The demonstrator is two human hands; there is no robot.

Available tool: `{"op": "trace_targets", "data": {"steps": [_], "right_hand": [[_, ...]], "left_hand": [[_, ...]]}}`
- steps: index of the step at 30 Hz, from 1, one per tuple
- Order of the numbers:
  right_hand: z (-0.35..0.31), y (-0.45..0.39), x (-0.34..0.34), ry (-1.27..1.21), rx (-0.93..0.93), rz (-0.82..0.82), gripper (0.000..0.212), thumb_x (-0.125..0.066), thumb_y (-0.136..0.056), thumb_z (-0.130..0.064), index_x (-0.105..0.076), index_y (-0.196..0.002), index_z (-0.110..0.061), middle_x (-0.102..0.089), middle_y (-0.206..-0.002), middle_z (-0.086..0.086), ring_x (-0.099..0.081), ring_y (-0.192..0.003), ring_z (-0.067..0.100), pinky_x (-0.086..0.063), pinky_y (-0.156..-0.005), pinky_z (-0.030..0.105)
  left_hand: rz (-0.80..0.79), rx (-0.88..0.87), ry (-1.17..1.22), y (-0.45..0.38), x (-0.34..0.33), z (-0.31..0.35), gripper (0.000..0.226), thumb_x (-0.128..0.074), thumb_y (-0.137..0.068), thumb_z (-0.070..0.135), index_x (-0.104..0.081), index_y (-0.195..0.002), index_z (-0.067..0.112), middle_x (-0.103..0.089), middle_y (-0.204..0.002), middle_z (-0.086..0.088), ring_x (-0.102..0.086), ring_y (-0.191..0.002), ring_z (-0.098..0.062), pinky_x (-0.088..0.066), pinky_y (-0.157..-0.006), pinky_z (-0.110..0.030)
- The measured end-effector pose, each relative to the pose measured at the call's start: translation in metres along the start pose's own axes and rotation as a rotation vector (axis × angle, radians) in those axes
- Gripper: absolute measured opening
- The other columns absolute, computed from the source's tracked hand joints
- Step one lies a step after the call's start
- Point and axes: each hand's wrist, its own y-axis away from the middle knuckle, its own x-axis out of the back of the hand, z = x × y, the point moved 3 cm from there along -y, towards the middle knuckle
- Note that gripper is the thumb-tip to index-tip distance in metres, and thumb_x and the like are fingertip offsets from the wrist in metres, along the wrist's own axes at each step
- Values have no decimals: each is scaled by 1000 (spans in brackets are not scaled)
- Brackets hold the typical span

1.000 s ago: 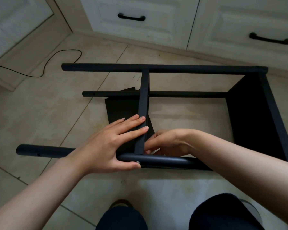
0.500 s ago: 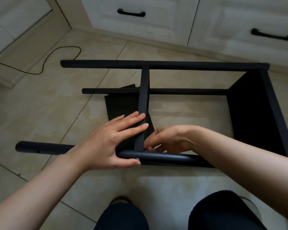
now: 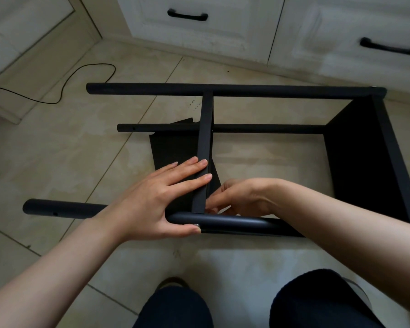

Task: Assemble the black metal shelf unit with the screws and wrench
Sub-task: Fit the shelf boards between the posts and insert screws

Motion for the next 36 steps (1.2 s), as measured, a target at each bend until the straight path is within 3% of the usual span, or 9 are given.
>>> {"op": "trace_targets", "data": {"steps": [4, 9, 13, 15, 22, 28, 36], "right_hand": [[0, -5, -5, -58, 38, 0, 27, -64, -92, -14, -74, -66, -16, -67, -67, -1, -64, -63, 7, -53, -67, 21], [0, 2, 0, -52, 1, -12, 14, -65, -91, -17, -73, -81, -14, -68, -76, 1, -64, -74, 11, -50, -84, 30], [0, 0, -3, -58, 23, -7, 25, -64, -92, -14, -73, -69, -15, -65, -69, 0, -63, -65, 8, -53, -71, 23], [-1, -2, -6, -82, 37, 5, 17, -63, -92, -11, -71, -77, -9, -65, -70, 1, -63, -64, 8, -53, -67, 21], [-2, 4, -1, -18, 15, -2, 18, -61, -93, -13, -71, -78, -13, -65, -82, 4, -63, -75, 13, -50, -82, 30], [0, 0, -4, -51, 18, 5, 22, -63, -93, -15, -71, -73, -13, -64, -68, 0, -63, -65, 8, -53, -68, 23], [-1, 0, -3, -30, 6, 17, 14, -67, -91, -19, -73, -80, -13, -67, -75, 1, -63, -70, 11, -51, -78, 27]], "left_hand": [[6, 1, 11, 0, 0, 0, 90, -60, -84, 71, -26, -158, 32, -14, -167, 12, -9, -154, -8, -21, -122, -41], [3, -2, 3, 0, 0, 0, 90, -60, -84, 71, -26, -158, 32, -13, -167, 12, -9, -154, -8, -21, -122, -41], [10, -3, 8, 0, 0, 0, 90, -60, -84, 71, -27, -157, 32, -14, -167, 12, -10, -154, -8, -21, -122, -40], [15, -2, 15, 0, 1, 0, 90, -60, -84, 70, -28, -157, 31, -15, -167, 12, -10, -154, -8, -21, -122, -39], [6, 2, 13, 0, 1, 1, 89, -60, -84, 70, -28, -157, 30, -15, -167, 11, -9, -154, -8, -20, -122, -39], [-2, 5, 12, 0, 2, 1, 89, -60, -84, 70, -28, -157, 30, -15, -167, 11, -8, -154, -7, -18, -122, -37], [-7, 12, 9, 0, 1, 1, 89, -58, -84, 71, -27, -157, 31, -14, -167, 12, -8, -154, -6, -17, -122, -36]]}}
